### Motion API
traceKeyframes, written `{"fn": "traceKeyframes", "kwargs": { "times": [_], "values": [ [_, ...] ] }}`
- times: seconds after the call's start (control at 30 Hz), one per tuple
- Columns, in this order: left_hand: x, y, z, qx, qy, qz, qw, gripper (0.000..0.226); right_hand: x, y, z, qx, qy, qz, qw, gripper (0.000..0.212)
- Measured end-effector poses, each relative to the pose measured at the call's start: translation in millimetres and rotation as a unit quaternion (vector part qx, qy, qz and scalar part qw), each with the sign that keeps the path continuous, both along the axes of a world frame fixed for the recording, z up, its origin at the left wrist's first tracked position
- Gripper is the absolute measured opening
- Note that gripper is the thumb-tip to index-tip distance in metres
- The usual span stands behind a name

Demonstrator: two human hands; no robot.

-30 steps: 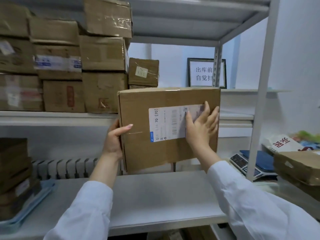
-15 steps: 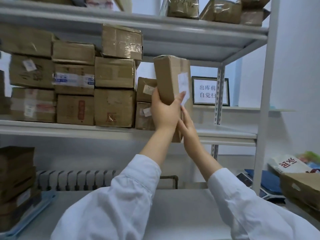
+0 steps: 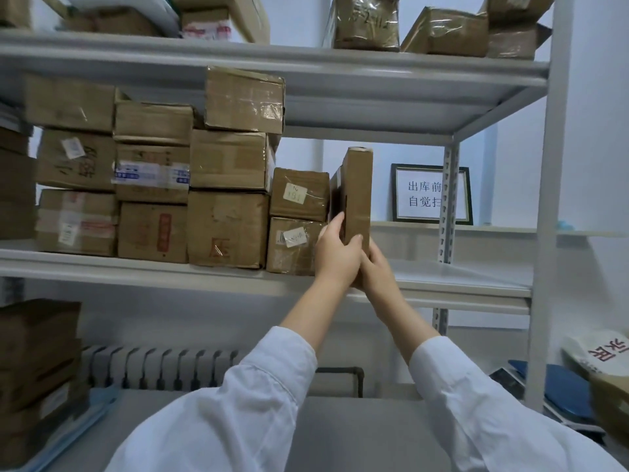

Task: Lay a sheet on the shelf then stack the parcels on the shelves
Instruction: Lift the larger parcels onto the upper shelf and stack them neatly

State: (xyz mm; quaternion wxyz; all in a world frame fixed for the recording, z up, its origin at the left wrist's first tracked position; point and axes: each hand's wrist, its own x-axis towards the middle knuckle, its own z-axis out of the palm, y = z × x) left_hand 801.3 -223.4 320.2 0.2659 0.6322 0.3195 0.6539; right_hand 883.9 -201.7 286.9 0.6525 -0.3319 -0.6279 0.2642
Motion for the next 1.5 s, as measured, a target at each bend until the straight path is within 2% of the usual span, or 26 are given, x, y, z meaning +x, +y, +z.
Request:
{"fn": "traceKeyframes", "kwargs": {
  "times": [0.2, 0.4, 0.6, 0.73, 0.83, 1.0, 1.23, 1.5],
  "values": [
    [-18, 16, -11, -0.034, -0.011, -0.004, 0.999, 0.039, -13, 28, 6, -0.009, -0.02, -0.046, 0.999, 0.023],
    [-33, 21, -16, -0.084, 0.009, -0.003, 0.996, 0.045, -23, 47, 7, -0.04, -0.045, -0.076, 0.995, 0.023],
    [-32, 23, -18, -0.118, 0.026, -0.007, 0.993, 0.045, -19, 53, 10, -0.057, -0.045, -0.068, 0.995, 0.031],
    [-34, 26, -22, -0.123, -0.009, 0.014, 0.992, 0.037, -23, 55, 7, -0.055, -0.024, -0.063, 0.996, 0.037],
    [-37, 28, -24, -0.113, -0.047, 0.035, 0.992, 0.031, -26, 52, 4, -0.061, -0.009, -0.064, 0.996, 0.054],
    [-45, 30, -28, -0.08, -0.088, 0.093, 0.989, 0.018, -30, 42, 8, -0.085, -0.02, -0.131, 0.988, 0.06],
    [-67, 23, -39, -0.035, -0.171, 0.173, 0.969, 0.021, -56, 15, -2, -0.012, -0.003, -0.177, 0.984, 0.069],
    [-130, 14, -44, 0.003, -0.247, 0.209, 0.946, 0.03, -100, -5, -14, 0.12, 0.039, -0.208, 0.97, 0.065]
  ]
}}
